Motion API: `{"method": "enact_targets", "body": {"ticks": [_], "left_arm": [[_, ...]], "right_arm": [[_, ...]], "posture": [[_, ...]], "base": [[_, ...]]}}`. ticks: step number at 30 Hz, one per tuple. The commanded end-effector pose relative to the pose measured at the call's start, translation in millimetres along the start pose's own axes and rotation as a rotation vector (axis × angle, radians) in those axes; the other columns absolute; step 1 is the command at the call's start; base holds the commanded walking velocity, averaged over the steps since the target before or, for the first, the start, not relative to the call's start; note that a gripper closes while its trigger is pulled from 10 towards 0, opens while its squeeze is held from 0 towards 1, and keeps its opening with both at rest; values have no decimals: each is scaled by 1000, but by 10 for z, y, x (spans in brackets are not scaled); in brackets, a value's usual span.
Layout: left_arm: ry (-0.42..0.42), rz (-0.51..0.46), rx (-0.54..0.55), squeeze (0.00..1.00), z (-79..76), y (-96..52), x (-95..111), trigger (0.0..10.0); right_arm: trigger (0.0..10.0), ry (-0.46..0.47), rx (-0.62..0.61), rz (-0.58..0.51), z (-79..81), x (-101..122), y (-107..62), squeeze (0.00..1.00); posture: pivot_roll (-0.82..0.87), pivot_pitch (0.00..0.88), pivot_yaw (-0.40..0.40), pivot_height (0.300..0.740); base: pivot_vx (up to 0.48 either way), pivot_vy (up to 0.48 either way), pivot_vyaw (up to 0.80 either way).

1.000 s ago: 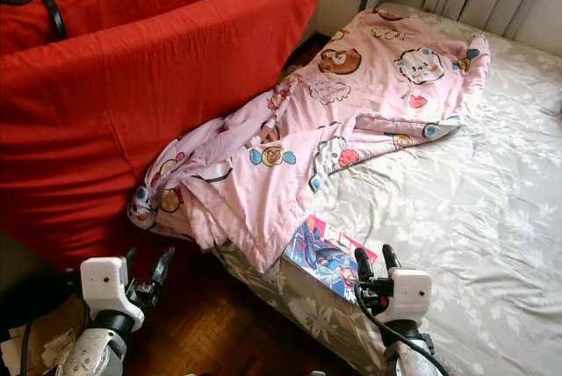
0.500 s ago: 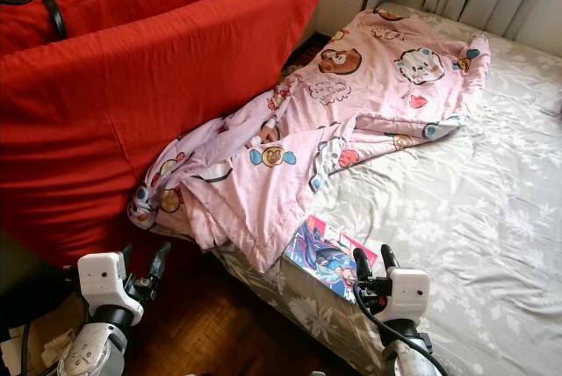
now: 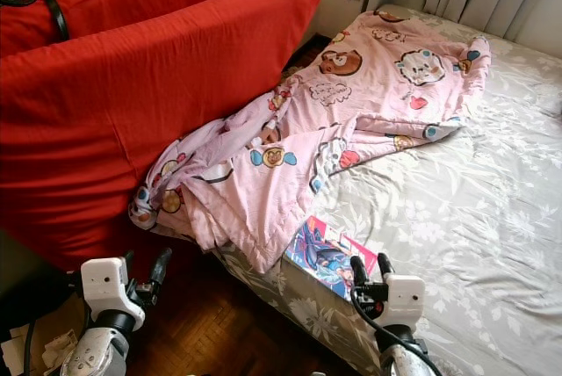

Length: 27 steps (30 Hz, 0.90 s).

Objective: Clean up the room

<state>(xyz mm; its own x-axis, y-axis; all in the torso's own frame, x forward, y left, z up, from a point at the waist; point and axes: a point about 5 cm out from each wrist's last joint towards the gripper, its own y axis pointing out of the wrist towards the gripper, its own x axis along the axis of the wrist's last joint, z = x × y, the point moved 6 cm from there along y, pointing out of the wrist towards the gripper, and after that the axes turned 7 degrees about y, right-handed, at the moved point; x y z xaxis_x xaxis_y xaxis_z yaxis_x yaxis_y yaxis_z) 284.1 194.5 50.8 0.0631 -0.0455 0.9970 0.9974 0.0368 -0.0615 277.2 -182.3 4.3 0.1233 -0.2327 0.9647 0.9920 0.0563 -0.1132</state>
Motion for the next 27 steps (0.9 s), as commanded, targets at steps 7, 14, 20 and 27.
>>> {"method": "enact_targets", "body": {"ticks": [7, 14, 20, 27], "left_arm": [[-29, 259, 53, 0, 93, -216, -774, 10000], [-27, 405, 37, 0, 48, -354, -1163, 10000], [-9, 517, 18, 0, 21, -424, -1423, 10000], [0, 631, 19, 0, 28, -571, -1644, 10000]], "right_arm": [[10000, 11, -60, 191, -184, -486, -135, 0], [10000, 8, -97, 384, -253, -875, -247, 0], [10000, -4, -137, 504, -304, -1090, -355, 0], [10000, 6, -147, 562, -273, -1234, -480, 0]], "posture": [[-35, 161, -17, 740], [-32, 186, -19, 740], [-25, 189, -13, 740], [-39, 189, -10, 740]], "base": [[0, 0, 0], [0, 0, 0], [0, 0, 0], [0, 0, 0]]}}
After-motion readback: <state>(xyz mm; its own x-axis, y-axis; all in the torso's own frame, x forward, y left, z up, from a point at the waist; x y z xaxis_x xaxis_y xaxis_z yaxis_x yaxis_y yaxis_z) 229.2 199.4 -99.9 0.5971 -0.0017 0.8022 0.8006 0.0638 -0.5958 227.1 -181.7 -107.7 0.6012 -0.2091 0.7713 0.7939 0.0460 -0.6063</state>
